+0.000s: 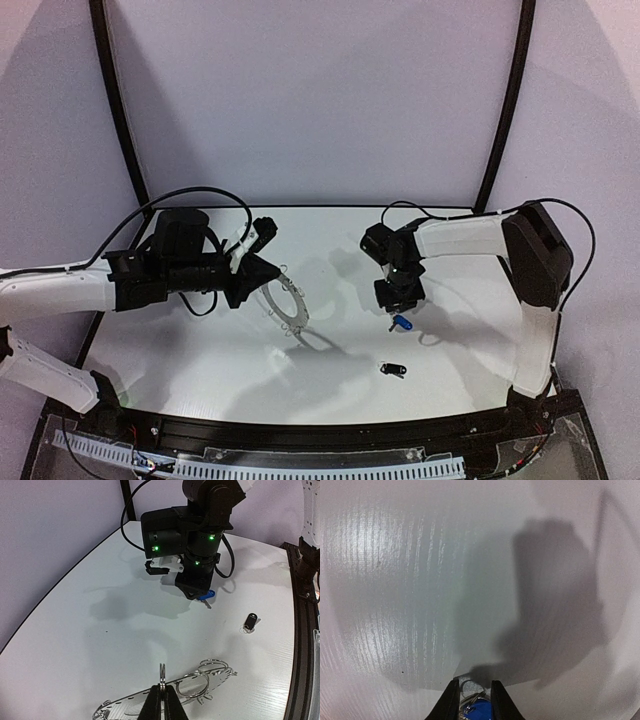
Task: Put the keys on the keyring
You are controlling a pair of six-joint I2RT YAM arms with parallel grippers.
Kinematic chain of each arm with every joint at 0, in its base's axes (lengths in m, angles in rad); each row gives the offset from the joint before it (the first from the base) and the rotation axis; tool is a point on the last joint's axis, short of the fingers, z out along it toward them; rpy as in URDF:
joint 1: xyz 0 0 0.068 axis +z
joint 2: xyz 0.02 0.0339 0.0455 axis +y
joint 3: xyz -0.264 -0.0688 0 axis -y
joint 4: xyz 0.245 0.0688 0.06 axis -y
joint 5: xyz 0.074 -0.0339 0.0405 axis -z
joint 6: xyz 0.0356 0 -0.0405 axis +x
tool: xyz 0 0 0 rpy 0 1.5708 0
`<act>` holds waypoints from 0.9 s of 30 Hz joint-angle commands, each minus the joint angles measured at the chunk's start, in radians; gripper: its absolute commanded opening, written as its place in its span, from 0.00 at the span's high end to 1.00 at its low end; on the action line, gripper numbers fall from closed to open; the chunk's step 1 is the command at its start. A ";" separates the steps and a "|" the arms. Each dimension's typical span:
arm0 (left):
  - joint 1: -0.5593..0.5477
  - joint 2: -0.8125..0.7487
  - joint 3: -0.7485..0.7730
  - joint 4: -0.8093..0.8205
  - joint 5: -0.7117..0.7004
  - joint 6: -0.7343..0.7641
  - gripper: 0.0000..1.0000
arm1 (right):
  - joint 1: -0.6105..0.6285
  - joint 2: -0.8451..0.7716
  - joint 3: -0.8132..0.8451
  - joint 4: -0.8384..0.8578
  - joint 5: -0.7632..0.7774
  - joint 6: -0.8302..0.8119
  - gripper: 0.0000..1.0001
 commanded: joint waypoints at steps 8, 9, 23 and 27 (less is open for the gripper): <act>0.002 -0.036 0.012 -0.013 -0.004 0.003 0.99 | -0.005 0.008 0.014 -0.039 0.032 0.029 0.90; 0.002 -0.036 0.012 -0.013 -0.004 0.003 0.99 | -0.004 0.008 0.015 -0.037 0.032 0.030 0.92; 0.002 -0.033 0.034 -0.009 0.051 0.012 0.99 | -0.003 -0.320 -0.261 0.368 -0.081 -0.133 1.00; 0.002 -0.031 0.050 -0.003 0.108 0.024 0.99 | -0.003 -0.515 -0.422 0.662 -0.276 -0.261 1.00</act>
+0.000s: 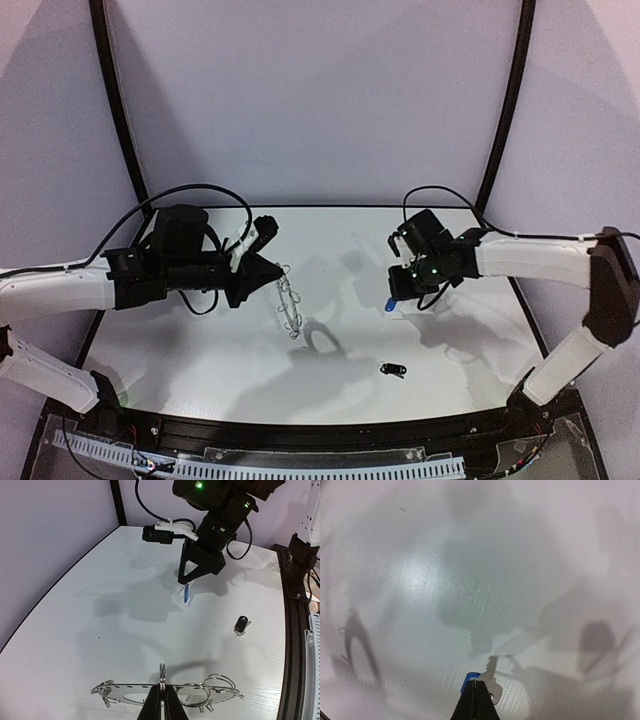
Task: Put the keys on the keyring
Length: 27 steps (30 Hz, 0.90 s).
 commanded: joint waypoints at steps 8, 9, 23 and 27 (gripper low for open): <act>0.002 -0.018 0.087 -0.004 0.166 0.054 0.99 | -0.003 -0.307 -0.298 0.783 -0.557 -0.284 1.00; 0.002 -0.015 0.093 -0.010 0.183 0.058 0.99 | -0.003 -0.313 -0.312 0.834 -0.593 -0.285 1.00; 0.002 0.001 0.154 -0.040 0.425 0.152 0.99 | 0.015 -0.287 -0.295 1.272 -1.051 -0.185 1.00; 0.001 0.011 0.189 -0.091 0.503 0.253 0.99 | 0.065 -0.271 -0.223 1.190 -1.150 -0.271 1.00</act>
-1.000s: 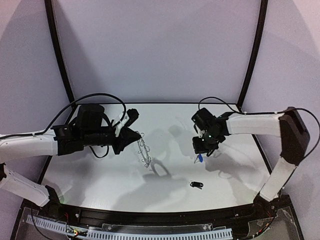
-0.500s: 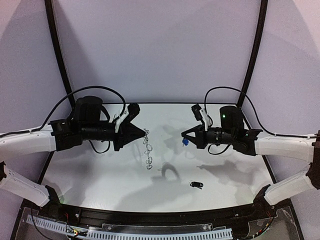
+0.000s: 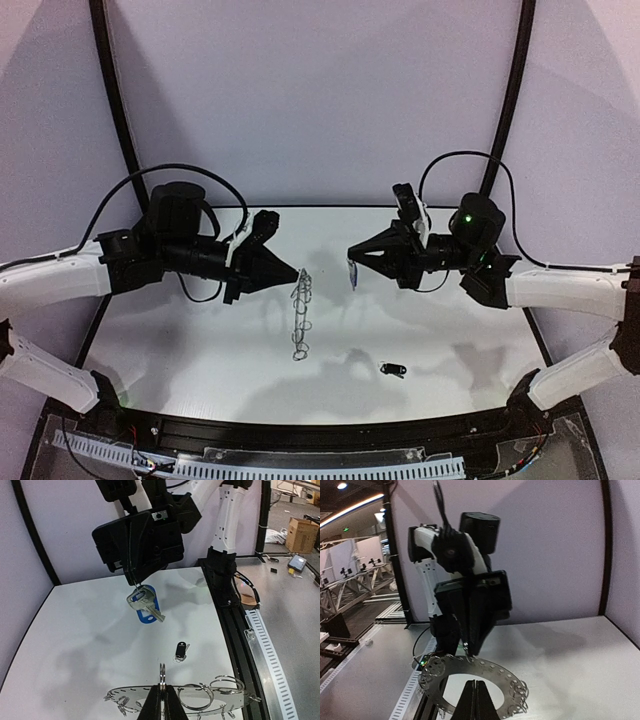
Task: Put the keys on the keyring
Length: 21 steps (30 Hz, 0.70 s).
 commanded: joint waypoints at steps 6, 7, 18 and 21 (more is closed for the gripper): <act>0.001 0.038 0.118 -0.110 0.135 0.183 0.99 | 0.119 0.013 0.156 -0.219 -0.065 -0.287 1.00; 0.002 0.049 0.129 -0.132 0.131 0.195 0.99 | 0.134 0.011 0.165 -0.247 -0.030 -0.329 1.00; 0.001 0.077 0.145 -0.101 0.196 0.159 0.99 | 0.171 0.055 0.209 -0.276 0.065 -0.433 1.00; 0.001 0.079 0.141 -0.070 0.183 0.124 0.99 | 0.175 0.063 0.215 -0.276 0.069 -0.444 1.00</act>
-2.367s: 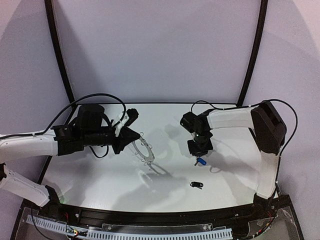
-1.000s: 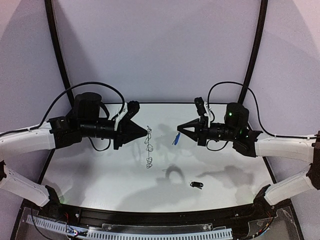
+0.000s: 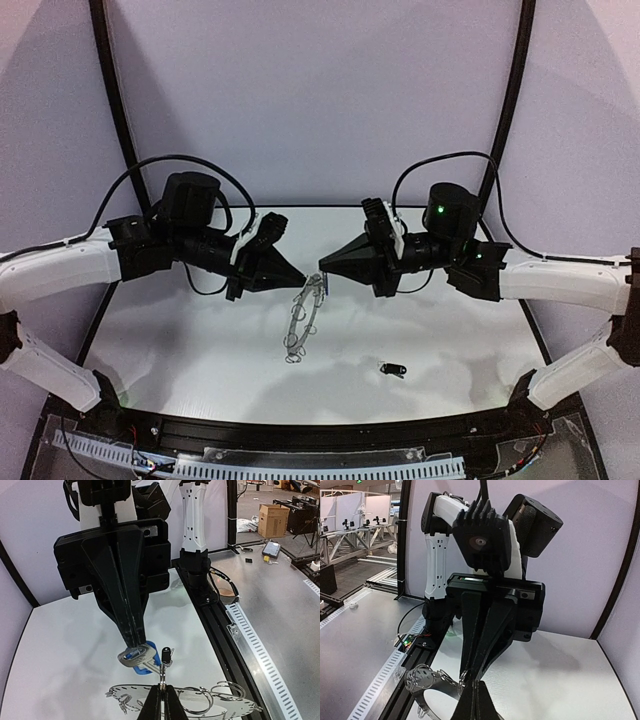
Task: Put the keys on the keyring
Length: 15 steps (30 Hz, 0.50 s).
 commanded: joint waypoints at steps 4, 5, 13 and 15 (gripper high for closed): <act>0.001 -0.003 0.016 0.087 -0.003 -0.074 0.99 | 0.014 0.018 0.036 0.007 -0.003 -0.037 1.00; 0.002 0.001 0.018 0.090 -0.017 -0.087 0.99 | 0.014 0.016 0.033 0.009 -0.009 -0.040 1.00; 0.001 0.016 0.024 0.098 -0.015 -0.117 0.99 | 0.015 -0.004 0.021 0.003 -0.014 -0.046 1.00; 0.001 0.011 0.015 0.117 -0.012 -0.118 0.99 | 0.015 -0.010 0.019 0.004 -0.018 -0.051 1.00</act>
